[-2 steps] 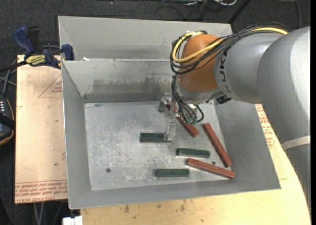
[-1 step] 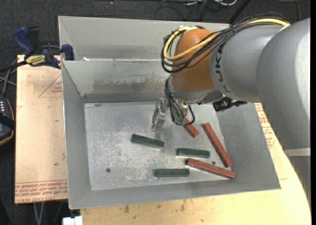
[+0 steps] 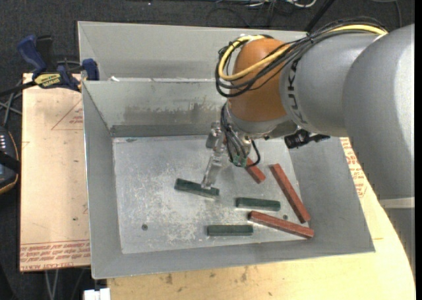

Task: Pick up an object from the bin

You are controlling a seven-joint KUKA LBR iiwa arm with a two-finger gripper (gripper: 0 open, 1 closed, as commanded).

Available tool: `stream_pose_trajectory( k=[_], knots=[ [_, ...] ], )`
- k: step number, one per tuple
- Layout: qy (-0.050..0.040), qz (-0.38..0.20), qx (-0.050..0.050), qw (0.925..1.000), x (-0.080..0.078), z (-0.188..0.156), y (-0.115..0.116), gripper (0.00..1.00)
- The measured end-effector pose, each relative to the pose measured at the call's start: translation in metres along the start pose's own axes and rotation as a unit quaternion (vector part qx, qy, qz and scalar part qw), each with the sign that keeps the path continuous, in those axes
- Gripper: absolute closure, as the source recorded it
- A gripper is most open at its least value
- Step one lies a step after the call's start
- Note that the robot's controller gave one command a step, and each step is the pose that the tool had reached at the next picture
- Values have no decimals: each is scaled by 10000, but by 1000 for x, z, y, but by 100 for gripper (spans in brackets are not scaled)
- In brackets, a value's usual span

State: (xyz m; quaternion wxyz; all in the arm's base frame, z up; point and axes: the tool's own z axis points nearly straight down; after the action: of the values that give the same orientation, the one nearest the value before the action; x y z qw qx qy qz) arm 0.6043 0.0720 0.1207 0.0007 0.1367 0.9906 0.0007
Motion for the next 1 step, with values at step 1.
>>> stream_pose_trajectory(
  k=[1],
  knots=[
    [0, 1, 0, 10000, 0, 0, 0, 0]
  ],
)
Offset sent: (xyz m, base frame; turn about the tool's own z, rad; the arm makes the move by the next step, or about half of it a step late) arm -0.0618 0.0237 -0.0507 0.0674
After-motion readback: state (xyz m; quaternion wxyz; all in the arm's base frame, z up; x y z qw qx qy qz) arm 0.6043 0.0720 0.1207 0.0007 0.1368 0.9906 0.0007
